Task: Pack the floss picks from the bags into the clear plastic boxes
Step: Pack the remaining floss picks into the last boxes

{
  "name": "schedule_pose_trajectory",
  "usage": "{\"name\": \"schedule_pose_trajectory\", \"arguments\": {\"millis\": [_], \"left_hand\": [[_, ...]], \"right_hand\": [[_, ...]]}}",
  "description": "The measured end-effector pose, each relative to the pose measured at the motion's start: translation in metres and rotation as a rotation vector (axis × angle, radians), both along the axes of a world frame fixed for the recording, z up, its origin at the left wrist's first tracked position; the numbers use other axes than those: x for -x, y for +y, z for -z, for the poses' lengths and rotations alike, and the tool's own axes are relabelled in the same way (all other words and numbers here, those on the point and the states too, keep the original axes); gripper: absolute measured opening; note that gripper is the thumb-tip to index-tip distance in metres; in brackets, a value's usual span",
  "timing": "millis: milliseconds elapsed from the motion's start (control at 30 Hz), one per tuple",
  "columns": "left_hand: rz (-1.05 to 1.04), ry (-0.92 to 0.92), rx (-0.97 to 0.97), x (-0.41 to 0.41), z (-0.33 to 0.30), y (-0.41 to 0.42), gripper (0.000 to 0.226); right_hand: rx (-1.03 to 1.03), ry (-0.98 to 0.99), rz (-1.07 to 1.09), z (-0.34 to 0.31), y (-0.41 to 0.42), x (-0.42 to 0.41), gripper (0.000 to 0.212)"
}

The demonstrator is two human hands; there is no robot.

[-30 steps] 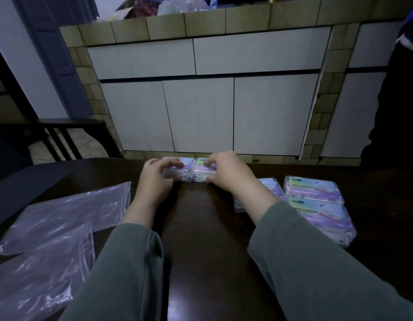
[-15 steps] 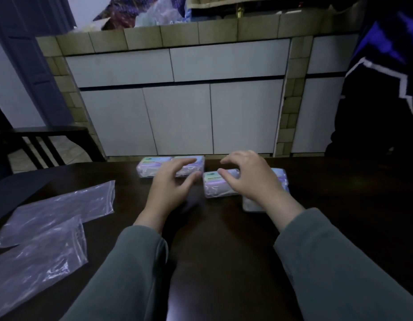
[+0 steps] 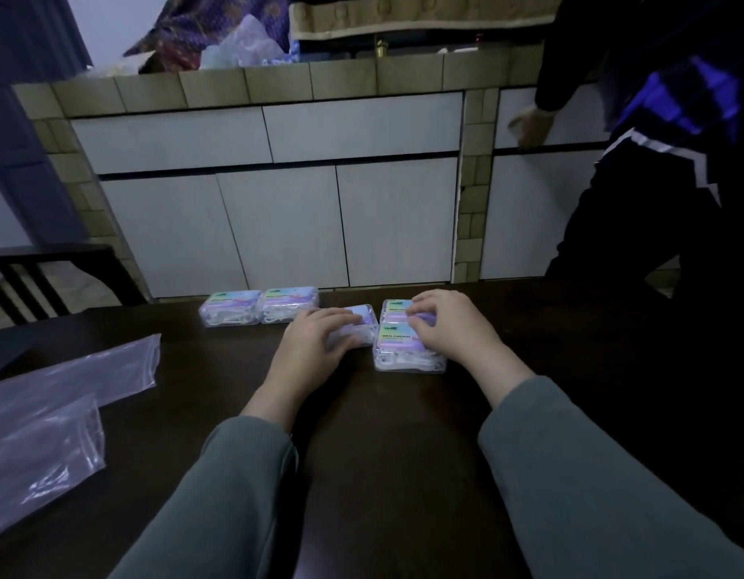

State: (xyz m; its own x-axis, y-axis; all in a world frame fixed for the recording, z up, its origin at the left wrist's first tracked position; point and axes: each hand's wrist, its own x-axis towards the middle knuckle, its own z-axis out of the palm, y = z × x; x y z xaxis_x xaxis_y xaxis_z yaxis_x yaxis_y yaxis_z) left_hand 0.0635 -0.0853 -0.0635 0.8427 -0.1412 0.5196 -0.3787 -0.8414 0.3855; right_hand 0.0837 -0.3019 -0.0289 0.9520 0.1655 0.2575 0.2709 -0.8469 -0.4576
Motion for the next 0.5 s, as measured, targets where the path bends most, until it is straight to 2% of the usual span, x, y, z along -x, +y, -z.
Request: {"name": "schedule_pose_trajectory", "arguments": {"millis": [200,333,500], "left_hand": [[-0.009,0.023,0.017,-0.010,-0.002,0.001,0.026],[-0.014,0.036,0.031,-0.022,-0.004,-0.001,0.025],[-0.036,0.028,0.026,-0.042,-0.003,-0.003,0.024]], "right_hand": [[-0.068,0.155,0.047,-0.010,0.009,-0.019,0.022],[-0.028,0.226,-0.010,-0.017,0.008,-0.028,0.030],[0.032,0.187,-0.049,-0.015,0.006,-0.047,0.034]]}}
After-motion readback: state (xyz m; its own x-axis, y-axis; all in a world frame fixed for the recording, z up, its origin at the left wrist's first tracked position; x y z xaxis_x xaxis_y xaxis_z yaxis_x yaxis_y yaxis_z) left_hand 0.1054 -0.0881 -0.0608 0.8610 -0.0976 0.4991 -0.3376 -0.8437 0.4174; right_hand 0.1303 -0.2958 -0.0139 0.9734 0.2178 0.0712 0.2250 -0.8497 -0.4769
